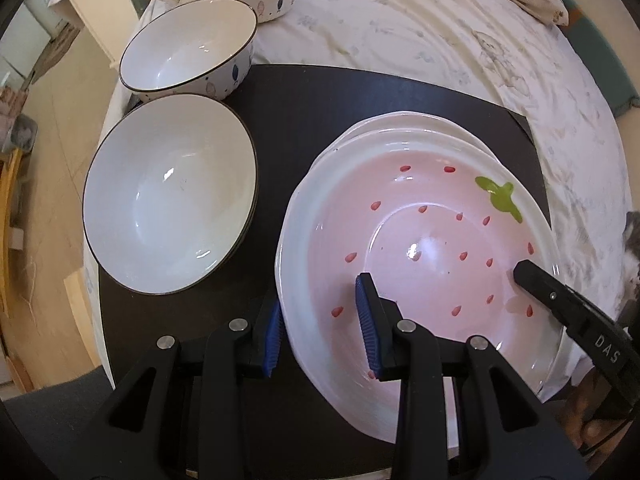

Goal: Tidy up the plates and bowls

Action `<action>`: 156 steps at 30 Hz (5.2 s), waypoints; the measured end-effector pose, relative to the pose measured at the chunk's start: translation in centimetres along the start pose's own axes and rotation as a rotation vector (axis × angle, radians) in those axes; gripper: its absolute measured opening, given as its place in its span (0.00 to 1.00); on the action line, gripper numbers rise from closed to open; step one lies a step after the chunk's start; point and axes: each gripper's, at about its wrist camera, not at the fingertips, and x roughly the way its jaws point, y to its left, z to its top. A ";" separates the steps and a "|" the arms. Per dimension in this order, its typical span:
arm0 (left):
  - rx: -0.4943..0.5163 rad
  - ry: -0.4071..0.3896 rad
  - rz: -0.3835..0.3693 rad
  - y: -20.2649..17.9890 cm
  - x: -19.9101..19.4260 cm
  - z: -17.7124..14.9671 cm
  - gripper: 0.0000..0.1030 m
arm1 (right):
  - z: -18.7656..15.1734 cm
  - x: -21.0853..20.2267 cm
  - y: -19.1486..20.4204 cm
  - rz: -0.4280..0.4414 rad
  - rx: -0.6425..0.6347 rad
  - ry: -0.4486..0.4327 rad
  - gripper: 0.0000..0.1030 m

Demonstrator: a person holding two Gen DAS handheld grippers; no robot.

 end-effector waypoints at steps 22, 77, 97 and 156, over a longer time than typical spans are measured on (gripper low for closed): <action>0.108 -0.014 0.042 -1.1 2.0 -1.1 0.36 | 0.4 0.9 -0.1 0.037 0.039 0.079 0.45; 0.111 -0.090 -0.094 -1.5 -4.2 -1.7 0.61 | 1.0 -0.2 0.6 -0.085 -0.041 0.005 1.00; 0.101 -0.203 0.039 4.9 -10.9 3.7 0.61 | 0.2 -5.9 6.4 0.066 -0.043 -0.041 1.00; 0.116 0.227 0.063 13.1 2.8 9.3 0.04 | 2.8 13.3 19.5 -0.136 -0.099 0.282 0.13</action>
